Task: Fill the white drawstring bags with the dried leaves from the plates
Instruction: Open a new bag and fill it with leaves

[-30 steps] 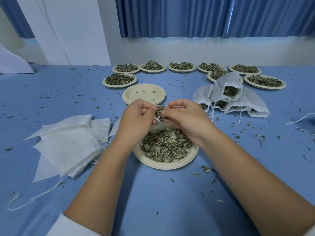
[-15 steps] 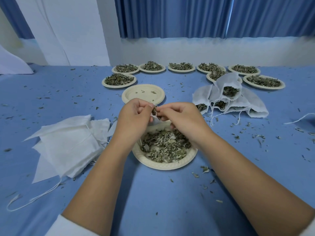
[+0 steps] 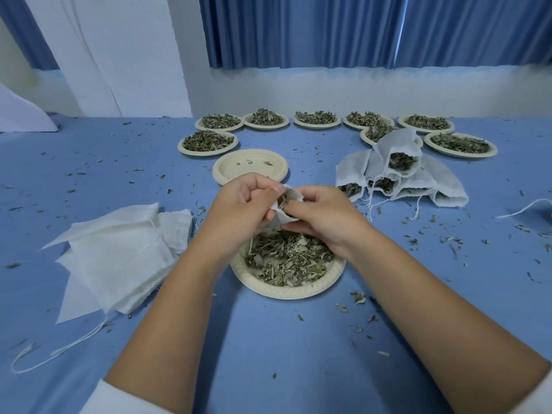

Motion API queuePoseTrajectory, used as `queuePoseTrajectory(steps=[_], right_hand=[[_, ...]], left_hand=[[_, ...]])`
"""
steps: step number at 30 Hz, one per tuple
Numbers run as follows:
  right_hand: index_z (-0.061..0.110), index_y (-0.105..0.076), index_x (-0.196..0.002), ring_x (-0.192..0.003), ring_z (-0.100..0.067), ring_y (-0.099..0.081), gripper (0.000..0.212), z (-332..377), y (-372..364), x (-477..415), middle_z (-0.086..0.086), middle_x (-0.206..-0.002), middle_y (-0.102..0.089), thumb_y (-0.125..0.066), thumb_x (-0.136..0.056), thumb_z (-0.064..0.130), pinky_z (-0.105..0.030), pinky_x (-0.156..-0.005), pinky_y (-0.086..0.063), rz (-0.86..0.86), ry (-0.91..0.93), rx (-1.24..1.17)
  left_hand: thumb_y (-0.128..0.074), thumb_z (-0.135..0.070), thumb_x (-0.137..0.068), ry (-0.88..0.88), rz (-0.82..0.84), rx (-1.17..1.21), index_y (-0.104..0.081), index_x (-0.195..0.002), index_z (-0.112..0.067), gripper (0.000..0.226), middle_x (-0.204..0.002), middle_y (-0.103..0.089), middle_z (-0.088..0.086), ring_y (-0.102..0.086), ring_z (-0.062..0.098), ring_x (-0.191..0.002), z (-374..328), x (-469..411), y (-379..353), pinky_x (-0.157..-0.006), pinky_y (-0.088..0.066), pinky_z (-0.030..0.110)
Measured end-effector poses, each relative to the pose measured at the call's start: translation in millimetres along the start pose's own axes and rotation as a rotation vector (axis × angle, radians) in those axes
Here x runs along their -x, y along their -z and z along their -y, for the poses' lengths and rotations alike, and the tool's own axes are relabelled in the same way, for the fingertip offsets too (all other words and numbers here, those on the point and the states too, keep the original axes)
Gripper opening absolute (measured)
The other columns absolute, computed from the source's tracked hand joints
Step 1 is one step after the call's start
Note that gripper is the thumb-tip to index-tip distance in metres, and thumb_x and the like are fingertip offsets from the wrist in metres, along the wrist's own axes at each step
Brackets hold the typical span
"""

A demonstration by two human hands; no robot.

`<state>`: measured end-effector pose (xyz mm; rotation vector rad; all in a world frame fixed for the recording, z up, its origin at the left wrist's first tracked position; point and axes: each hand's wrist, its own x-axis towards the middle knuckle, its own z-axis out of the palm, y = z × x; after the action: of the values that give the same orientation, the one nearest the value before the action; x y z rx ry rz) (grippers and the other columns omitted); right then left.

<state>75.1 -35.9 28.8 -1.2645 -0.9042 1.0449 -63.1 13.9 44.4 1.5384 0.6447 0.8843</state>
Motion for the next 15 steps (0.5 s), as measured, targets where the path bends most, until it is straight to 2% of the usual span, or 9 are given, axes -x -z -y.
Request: queuePoseTrajectory(steps=[3, 5, 8, 10, 11, 13, 15], right_hand=[[0.013, -0.067, -0.079, -0.066, -0.015, -0.065, 0.016, -6, -1, 0, -0.007, -0.075, -0.07, -0.068, -0.083, -0.002, -0.026, -0.064, -0.054, -0.129, 0.055, 0.269], [0.014, -0.068, -0.08, -0.067, -0.017, -0.06, 0.015, -10, -4, -1, -0.01, -0.076, -0.069, -0.064, -0.082, -0.001, -0.029, -0.062, -0.051, -0.188, 0.088, 0.429], [0.006, -0.072, -0.094, -0.077, -0.018, -0.069, 0.009, -4, -1, 0, -0.018, -0.092, -0.074, -0.067, -0.087, 0.004, -0.027, -0.071, -0.059, -0.076, 0.065, 0.256], [0.008, -0.073, -0.1, -0.083, -0.018, -0.073, 0.012, 5, 4, 0, -0.014, -0.097, -0.075, -0.068, -0.09, 0.011, -0.025, -0.075, -0.059, 0.029, 0.026, 0.148], [0.011, -0.074, -0.099, -0.084, -0.017, -0.074, 0.011, 9, 6, 0, -0.008, -0.097, -0.075, -0.067, -0.092, 0.016, -0.024, -0.076, -0.059, 0.038, 0.02, 0.192], [0.017, -0.074, -0.093, -0.079, -0.015, -0.072, 0.014, 14, 10, 0, 0.001, -0.094, -0.074, -0.06, -0.095, 0.02, -0.023, -0.07, -0.057, -0.002, 0.058, 0.424], [0.017, -0.073, -0.096, -0.079, -0.02, -0.067, 0.016, 15, 15, 1, 0.005, -0.094, -0.072, -0.058, -0.094, 0.021, -0.021, -0.068, -0.05, -0.005, 0.113, 0.774]], left_hand=[[-0.056, -0.011, -0.097, -0.013, 0.096, -0.148, -0.062, -0.084, -0.012, 0.014, -0.047, -0.05, -0.007, -0.042, 0.001, -0.04, 5, 2, -5, -0.042, -0.033, 0.008], [-0.057, -0.013, -0.096, -0.04, 0.087, -0.227, -0.062, -0.086, -0.012, 0.012, -0.048, -0.053, -0.009, -0.047, 0.002, -0.044, 9, 1, -9, -0.047, -0.036, 0.01], [-0.058, -0.014, -0.096, -0.052, -0.073, -0.196, -0.062, -0.084, -0.016, 0.013, -0.047, -0.055, -0.01, -0.05, 0.001, -0.044, 10, -2, -6, -0.049, -0.041, 0.014], [-0.058, -0.016, -0.096, -0.065, -0.208, -0.173, -0.062, -0.083, -0.018, 0.014, -0.047, -0.055, -0.013, -0.048, -0.002, -0.042, 9, -5, -1, -0.046, -0.04, 0.012], [-0.058, -0.017, -0.096, -0.072, -0.267, -0.161, -0.061, -0.083, -0.019, 0.014, -0.047, -0.054, -0.014, -0.046, -0.003, -0.041, 10, -7, 1, -0.045, -0.038, 0.011], [-0.057, -0.018, -0.096, -0.081, -0.352, -0.144, -0.06, -0.081, -0.02, 0.016, -0.046, -0.054, -0.014, -0.043, -0.003, -0.039, 10, -9, 5, -0.043, -0.034, 0.009], [-0.057, -0.018, -0.096, -0.081, -0.392, -0.135, -0.06, -0.081, -0.021, 0.016, -0.046, -0.054, -0.014, -0.043, -0.004, -0.039, 11, -10, 6, -0.043, -0.034, 0.008]])
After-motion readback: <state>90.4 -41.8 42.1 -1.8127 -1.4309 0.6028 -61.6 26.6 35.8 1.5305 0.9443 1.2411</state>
